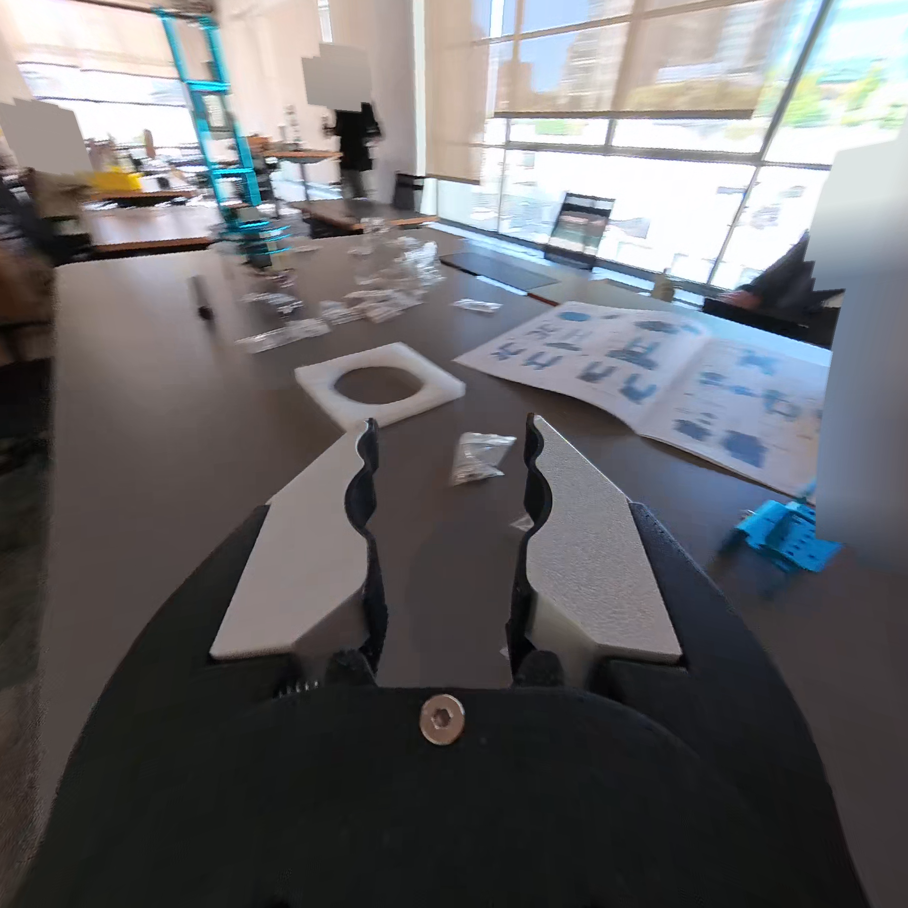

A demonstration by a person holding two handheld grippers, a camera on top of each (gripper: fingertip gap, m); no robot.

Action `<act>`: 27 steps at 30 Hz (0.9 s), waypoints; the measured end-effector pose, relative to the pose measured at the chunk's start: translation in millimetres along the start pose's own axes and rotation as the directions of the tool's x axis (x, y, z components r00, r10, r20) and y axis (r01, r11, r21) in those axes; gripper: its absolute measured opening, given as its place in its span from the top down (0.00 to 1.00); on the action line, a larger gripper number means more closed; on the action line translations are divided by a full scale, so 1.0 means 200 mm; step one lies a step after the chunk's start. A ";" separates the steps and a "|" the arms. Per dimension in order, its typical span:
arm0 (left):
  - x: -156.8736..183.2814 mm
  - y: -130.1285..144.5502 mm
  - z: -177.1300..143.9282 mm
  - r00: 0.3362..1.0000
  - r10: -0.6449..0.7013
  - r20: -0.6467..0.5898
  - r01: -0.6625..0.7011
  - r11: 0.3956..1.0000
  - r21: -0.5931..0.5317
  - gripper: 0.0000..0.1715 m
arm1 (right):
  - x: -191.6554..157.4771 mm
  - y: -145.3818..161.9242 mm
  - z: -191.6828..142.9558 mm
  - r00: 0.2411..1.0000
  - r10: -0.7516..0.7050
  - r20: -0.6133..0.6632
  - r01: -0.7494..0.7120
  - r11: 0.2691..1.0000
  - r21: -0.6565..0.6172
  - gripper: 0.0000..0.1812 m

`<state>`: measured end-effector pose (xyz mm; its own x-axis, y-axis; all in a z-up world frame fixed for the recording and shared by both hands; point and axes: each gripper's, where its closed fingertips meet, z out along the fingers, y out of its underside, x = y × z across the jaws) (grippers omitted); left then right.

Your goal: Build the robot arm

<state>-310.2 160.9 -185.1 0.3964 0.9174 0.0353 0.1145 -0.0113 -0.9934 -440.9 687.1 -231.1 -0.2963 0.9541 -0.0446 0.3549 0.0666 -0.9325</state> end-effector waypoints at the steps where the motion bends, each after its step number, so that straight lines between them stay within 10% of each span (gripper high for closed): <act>1: -0.03 0.00 -0.01 1.000 -0.008 0.024 0.008 1.000 0.000 0.66 | 0.00 0.00 0.00 1.000 0.015 0.003 -0.015 1.000 0.003 0.91; 27: -0.01 0.02 0.03 0.995 0.017 0.098 -0.016 1.000 -0.009 0.71 | -0.01 -0.03 0.00 0.997 0.072 0.015 -0.072 0.997 0.036 0.93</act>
<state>-316.5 161.3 -189.6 0.3073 0.9516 0.0074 0.1165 -0.0299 -0.9927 -441.6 684.6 -224.9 -0.2837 0.9517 -0.1171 0.3432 -0.0132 -0.9392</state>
